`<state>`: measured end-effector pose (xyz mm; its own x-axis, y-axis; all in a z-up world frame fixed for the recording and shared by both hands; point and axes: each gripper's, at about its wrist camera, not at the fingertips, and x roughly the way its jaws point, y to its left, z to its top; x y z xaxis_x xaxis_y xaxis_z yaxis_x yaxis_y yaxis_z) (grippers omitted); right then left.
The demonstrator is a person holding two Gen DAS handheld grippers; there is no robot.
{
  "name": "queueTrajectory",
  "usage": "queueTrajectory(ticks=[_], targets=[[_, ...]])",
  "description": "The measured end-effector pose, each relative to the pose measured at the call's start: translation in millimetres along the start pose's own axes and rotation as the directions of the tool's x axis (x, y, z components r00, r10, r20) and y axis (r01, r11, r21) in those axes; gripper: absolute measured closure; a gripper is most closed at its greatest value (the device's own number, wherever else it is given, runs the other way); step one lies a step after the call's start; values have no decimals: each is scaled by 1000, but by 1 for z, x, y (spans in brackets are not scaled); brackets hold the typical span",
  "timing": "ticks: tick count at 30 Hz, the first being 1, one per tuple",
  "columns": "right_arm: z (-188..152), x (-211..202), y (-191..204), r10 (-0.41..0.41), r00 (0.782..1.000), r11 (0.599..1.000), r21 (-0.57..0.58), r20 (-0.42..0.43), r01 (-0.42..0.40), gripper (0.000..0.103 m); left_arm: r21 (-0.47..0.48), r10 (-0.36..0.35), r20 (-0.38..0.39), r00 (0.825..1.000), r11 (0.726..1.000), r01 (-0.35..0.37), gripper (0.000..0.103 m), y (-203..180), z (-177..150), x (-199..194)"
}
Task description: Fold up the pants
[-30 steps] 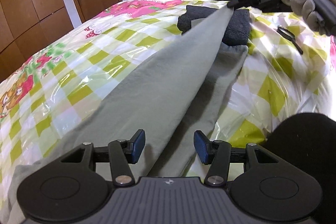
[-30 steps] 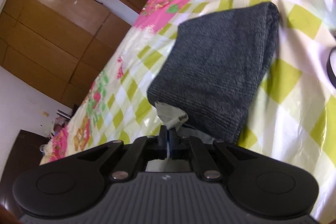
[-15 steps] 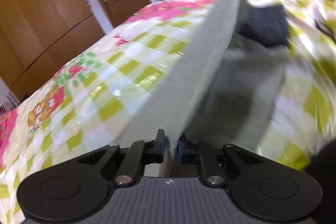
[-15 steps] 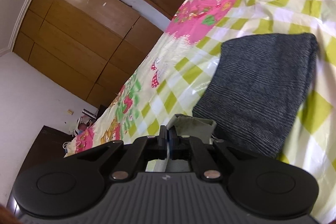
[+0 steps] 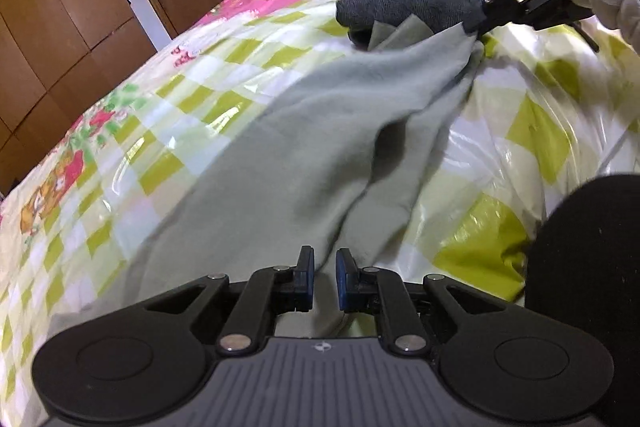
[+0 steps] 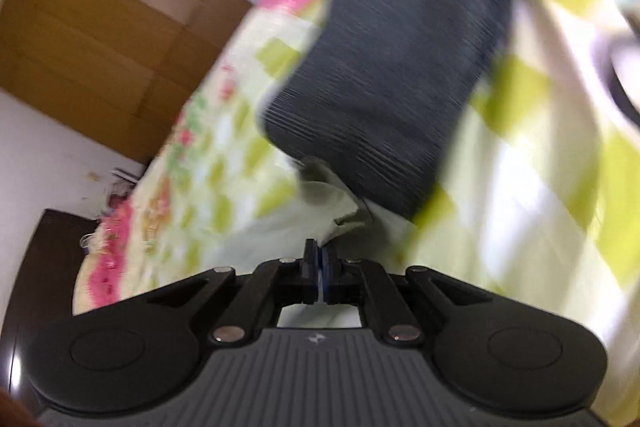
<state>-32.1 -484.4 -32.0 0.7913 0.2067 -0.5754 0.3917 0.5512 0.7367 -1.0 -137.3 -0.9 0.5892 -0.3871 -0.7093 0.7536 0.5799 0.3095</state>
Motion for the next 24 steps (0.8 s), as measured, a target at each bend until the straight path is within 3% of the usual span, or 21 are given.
queueTrajectory(ticks=[5, 6, 7, 9, 10, 13, 14, 15, 17, 19, 21, 24], targets=[[18, 5, 22, 56, 998, 998, -5, 32, -56, 100, -47, 43, 68, 997, 998, -39, 74, 24, 21, -15], [26, 4, 37, 83, 995, 996, -35, 48, -82, 100, -70, 35, 88, 995, 997, -29, 67, 30, 25, -20], [33, 1, 53, 119, 991, 991, -65, 64, -115, 100, -91, 25, 113, 993, 996, -15, 50, 32, 28, -25], [46, -3, 84, 183, 980, 978, -121, 83, -172, 100, -99, 20, 170, 985, 995, -3, 25, 29, 30, -31], [50, -6, 99, 209, 974, 969, -151, 91, -194, 100, -81, 30, 199, 979, 997, -14, 19, 23, 30, -34], [58, -12, 131, 261, 960, 948, -214, 100, -235, 100, -21, 85, 220, 972, 996, -82, 16, 4, 30, -28], [58, -13, 137, 266, 959, 944, -226, 99, -239, 100, -16, 111, 198, 974, 994, -110, 16, 2, 32, -20], [60, -13, 143, 272, 958, 941, -237, 95, -243, 100, -19, 126, 174, 977, 992, -125, 23, 3, 34, -12], [61, -11, 152, 279, 956, 936, -249, 91, -249, 100, -41, 145, 114, 983, 989, -141, 46, 15, 37, 6], [61, -7, 158, 277, 957, 935, -256, 89, -247, 100, -102, 134, 53, 989, 986, -128, 81, 36, 41, 19], [68, -1, 165, 270, 960, 937, -252, 80, -243, 100, -161, 138, 48, 989, 978, -129, 83, 58, 47, 18], [81, 11, 189, 253, 966, 935, -270, 56, -230, 100, -191, 214, 122, 969, 963, -189, 84, 80, 59, -13]])
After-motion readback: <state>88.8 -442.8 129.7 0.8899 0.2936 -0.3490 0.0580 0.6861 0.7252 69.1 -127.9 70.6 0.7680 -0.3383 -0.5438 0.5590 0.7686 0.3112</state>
